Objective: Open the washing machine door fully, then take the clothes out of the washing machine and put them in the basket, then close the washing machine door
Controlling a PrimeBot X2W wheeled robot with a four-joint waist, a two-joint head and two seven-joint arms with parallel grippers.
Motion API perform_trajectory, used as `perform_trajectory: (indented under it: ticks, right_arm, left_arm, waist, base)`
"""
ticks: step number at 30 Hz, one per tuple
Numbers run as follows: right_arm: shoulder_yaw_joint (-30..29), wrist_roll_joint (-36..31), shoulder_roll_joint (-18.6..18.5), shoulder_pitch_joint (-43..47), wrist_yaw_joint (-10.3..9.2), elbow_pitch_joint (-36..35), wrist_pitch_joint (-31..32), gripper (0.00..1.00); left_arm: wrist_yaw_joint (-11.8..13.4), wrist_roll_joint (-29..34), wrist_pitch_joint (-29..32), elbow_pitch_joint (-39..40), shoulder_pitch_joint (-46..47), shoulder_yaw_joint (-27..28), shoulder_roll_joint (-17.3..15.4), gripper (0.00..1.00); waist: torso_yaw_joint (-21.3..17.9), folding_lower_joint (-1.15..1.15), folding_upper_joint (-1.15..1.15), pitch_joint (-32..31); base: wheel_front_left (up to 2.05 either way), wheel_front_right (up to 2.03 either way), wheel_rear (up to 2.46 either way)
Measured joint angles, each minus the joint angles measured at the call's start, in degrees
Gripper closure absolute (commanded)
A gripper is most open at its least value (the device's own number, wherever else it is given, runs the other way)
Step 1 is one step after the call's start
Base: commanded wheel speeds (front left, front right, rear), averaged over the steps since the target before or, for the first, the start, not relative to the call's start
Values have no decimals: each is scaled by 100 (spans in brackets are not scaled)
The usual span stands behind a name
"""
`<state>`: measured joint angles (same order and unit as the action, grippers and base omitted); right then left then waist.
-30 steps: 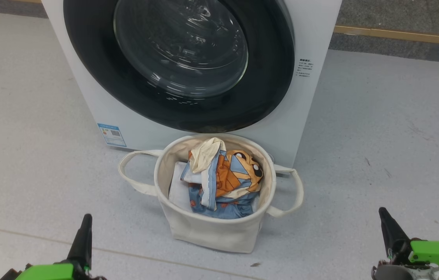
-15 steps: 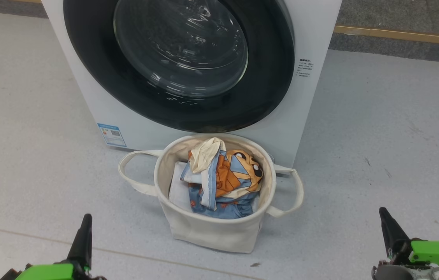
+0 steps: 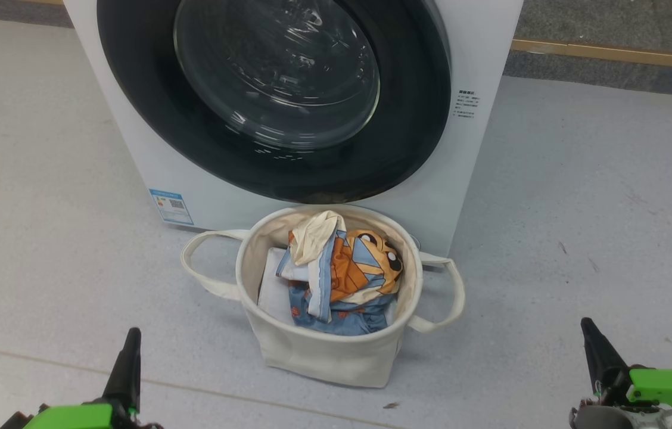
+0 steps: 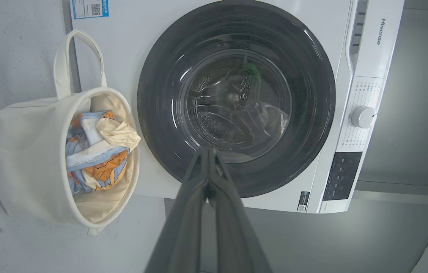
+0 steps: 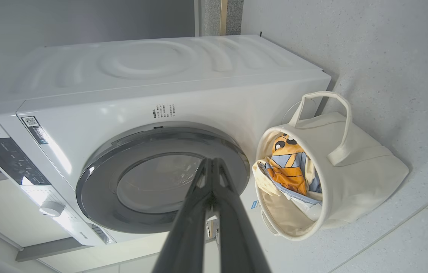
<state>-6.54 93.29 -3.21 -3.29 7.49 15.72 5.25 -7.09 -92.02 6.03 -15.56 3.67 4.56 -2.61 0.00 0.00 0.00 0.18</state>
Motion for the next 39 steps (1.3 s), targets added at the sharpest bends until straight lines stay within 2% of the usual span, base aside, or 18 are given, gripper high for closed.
perform_trajectory:
  ticks: [39]
  right_arm:
    - [-42,-49,24,-1,0,1,56,100]
  left_arm:
    - [0,0,0,0,0,2,2,100]
  waist:
    - [0,0,0,0]
  base:
    - [0,0,0]
